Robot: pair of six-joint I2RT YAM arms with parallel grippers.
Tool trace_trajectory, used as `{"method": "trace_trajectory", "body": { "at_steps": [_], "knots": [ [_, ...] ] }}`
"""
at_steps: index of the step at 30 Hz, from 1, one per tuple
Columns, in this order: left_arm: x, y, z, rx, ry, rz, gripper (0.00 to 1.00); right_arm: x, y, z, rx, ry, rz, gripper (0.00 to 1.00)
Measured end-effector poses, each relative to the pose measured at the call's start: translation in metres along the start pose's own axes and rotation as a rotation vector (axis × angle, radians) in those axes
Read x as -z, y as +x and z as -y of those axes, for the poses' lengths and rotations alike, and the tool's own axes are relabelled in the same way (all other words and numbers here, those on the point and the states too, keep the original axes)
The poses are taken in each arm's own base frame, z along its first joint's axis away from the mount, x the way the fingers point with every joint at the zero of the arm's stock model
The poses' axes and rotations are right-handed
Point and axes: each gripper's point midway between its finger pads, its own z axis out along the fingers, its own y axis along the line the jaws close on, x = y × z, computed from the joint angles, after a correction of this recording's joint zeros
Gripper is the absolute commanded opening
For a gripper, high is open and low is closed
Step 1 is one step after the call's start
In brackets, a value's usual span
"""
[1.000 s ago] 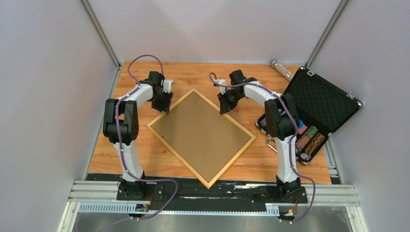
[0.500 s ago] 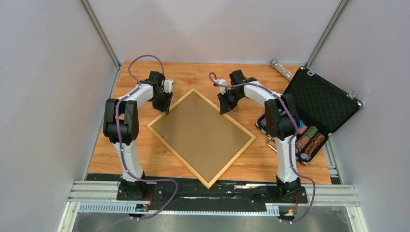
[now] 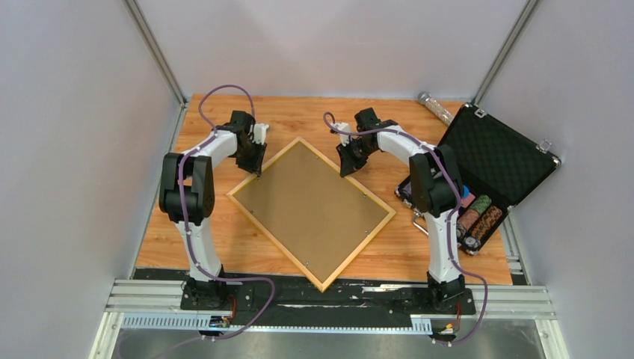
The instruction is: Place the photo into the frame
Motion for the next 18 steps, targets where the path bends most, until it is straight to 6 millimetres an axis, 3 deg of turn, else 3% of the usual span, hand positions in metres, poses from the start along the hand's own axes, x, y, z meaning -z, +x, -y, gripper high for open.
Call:
{"method": "trace_trajectory", "body": {
  "at_steps": [4, 18],
  "knots": [
    [0.0, 0.0, 0.0001, -0.007, -0.001, 0.009, 0.03, 0.0, 0.0, 0.0, 0.0, 0.0, 0.0, 0.02],
    [-0.0005, 0.0001, 0.0002, 0.01, 0.053, 0.022, 0.03, -0.0001, 0.0001, 0.0, 0.0, 0.0, 0.0, 0.02]
  ]
}}
